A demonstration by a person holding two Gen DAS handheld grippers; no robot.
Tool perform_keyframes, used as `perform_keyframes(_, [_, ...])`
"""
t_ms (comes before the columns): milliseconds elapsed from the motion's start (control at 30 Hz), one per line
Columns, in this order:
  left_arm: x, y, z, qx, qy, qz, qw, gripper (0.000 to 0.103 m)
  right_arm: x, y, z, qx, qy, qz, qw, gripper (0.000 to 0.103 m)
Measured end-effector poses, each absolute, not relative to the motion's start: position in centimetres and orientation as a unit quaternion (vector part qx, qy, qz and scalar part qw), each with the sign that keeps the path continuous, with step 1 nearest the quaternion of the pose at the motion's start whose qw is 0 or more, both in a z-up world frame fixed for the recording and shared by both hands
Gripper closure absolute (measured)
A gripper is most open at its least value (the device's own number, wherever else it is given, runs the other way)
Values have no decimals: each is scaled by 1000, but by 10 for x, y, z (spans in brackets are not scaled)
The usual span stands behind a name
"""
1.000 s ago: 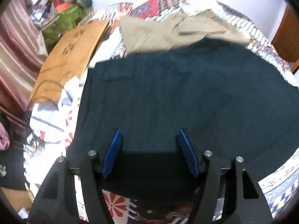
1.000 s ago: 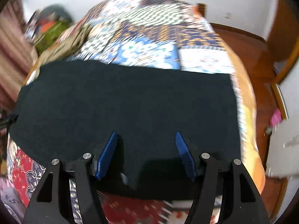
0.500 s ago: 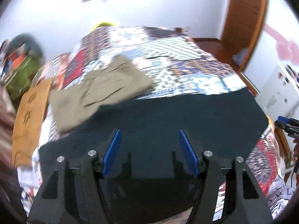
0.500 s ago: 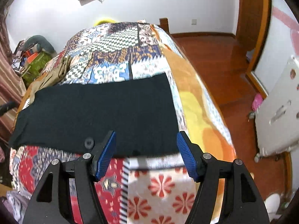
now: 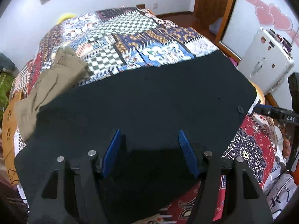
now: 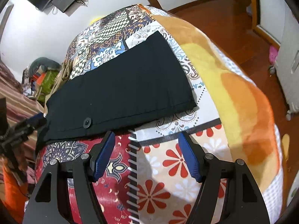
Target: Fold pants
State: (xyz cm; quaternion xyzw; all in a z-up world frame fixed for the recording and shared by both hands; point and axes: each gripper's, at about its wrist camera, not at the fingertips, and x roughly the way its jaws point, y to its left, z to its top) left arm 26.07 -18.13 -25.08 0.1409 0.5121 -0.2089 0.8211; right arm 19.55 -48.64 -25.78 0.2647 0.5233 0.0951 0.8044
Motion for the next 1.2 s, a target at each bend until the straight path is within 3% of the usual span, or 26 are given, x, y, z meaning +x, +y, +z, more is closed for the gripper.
perform_keyframes(267, [264,-189,-259,132,519,-213,817,38,199,-494,-264,317,505,105,796,33])
perform_keyframes(633, [267,-189,-263,125,514,-212,822,29,209,-498,-263,323,485,101,806,34])
perform_keyframes(767, [265,-190,-264,124,509,-210,825,28,210,-499,-260,316,471,92,818,51])
perform_keyframes(900, [264,-191,-263,130,505,-209,828,28,214,-506,-259,324,461,82,822,87])
perform_keyframes(1000, [263,-191,-262,132,503,-208,828,28,215,-502,-250,300,451,80,837,93])
perform_keyframes(1200, [260,-187,-255,128,494,-206,835,28,224,-483,-218,228,421,96,873,95])
